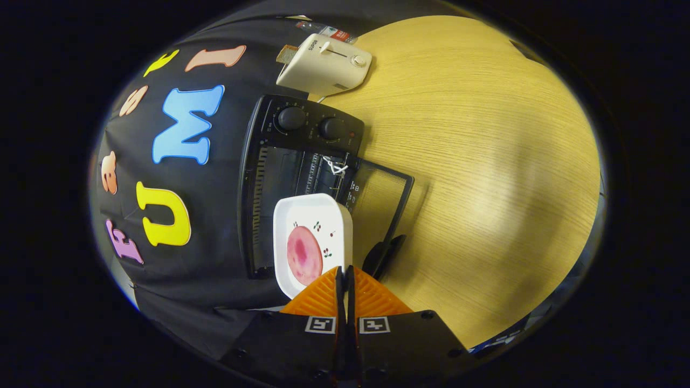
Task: Open the toaster oven, put the food inside, and close the toaster oven door.
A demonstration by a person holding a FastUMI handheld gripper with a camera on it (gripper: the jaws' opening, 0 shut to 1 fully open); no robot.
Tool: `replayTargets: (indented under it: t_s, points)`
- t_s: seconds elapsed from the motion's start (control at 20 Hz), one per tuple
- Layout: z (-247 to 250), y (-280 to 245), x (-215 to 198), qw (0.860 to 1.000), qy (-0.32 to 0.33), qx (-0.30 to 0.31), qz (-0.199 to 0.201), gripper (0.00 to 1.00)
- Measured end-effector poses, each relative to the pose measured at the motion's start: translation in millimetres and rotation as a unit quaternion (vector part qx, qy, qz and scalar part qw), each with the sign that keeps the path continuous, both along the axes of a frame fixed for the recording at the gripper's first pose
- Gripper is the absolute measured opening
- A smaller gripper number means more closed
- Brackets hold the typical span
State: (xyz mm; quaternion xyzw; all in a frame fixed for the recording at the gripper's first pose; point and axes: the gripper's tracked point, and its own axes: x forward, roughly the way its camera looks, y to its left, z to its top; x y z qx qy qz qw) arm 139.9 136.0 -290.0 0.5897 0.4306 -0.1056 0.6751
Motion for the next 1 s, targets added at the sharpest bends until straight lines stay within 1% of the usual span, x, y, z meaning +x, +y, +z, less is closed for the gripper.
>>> replayTargets:
  t_s: [0.35,0.5,0.7,0.85,1.0]
  points:
    - [-15.9,22.4,45.7,0.999,0.001,0.017,-0.05,0.02]
    - [-20.9,25.6,62.9,0.997,-0.004,0.01,-0.073,0.02]
    - [-28.5,33.5,83.2,0.995,0.001,0.022,-0.1,0.02]
    - [-35.1,36.3,94.1,0.993,0.004,0.011,-0.115,0.02]
    - [-41.1,40.2,107.6,0.992,0.006,0.017,-0.124,0.02]
